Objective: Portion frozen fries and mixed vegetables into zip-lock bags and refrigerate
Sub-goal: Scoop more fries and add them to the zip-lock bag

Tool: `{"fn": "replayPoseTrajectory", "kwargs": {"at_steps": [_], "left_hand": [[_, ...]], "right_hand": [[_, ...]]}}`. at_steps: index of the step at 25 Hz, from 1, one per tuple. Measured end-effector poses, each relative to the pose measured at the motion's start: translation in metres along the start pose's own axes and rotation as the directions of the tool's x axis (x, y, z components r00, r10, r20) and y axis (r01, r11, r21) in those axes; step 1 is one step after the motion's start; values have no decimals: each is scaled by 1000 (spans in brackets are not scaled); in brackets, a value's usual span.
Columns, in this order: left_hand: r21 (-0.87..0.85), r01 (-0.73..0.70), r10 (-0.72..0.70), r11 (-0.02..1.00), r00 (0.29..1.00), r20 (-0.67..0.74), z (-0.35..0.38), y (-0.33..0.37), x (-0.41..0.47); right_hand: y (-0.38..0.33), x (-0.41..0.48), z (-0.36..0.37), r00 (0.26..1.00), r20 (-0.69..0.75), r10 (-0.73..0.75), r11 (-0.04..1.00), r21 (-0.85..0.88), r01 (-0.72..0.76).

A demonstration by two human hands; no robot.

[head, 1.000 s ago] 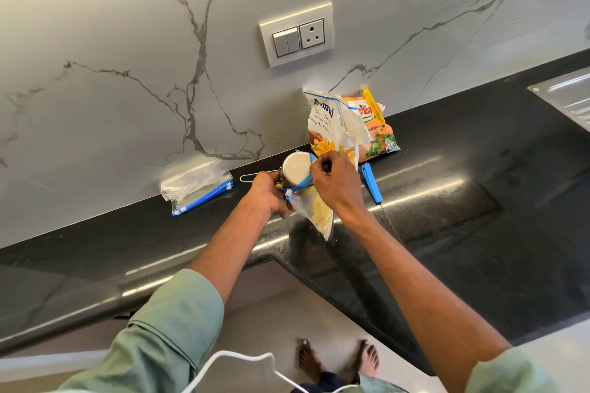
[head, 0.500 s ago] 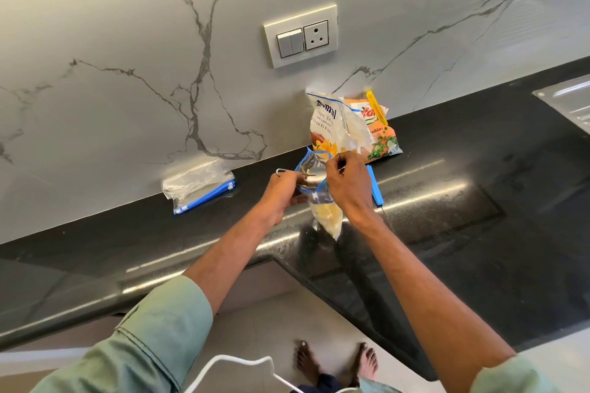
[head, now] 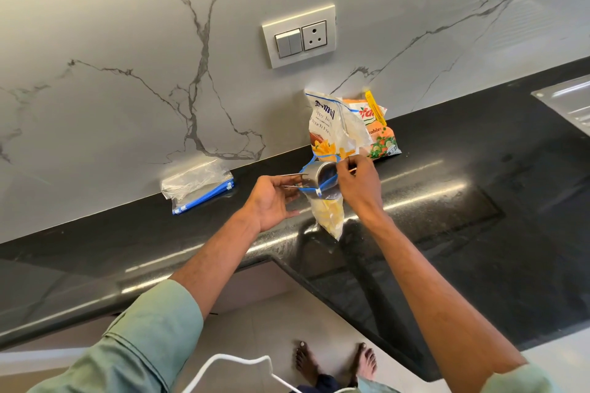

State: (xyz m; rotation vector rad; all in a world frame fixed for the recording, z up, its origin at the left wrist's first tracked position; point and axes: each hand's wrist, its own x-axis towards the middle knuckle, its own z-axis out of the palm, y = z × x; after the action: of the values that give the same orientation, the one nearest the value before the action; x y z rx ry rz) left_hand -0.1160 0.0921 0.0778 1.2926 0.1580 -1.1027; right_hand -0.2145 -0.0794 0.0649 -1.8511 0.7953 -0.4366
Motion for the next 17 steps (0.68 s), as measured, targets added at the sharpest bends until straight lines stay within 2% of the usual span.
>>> {"fn": "replayPoseTrajectory", "kwargs": {"at_steps": [3,6,11,17], "left_hand": [[-210,-6,8,978,1000,6,5,-4,0],[-432,22,16,902,996,84,11,-7,0],[-406,36,16,913,992,125,21,-4,3],[-350,39,-21,936,998,54,21,-3,7]], "right_hand": [[1,-2,-4,1000,-4,-1,1000,13,1],[5,-3,-6,1000,7,-13,999,37,13],[7,1,-7,997,76,-18,988,155,6],[10,1,-13,990,138,-10,968,248,-25]]}}
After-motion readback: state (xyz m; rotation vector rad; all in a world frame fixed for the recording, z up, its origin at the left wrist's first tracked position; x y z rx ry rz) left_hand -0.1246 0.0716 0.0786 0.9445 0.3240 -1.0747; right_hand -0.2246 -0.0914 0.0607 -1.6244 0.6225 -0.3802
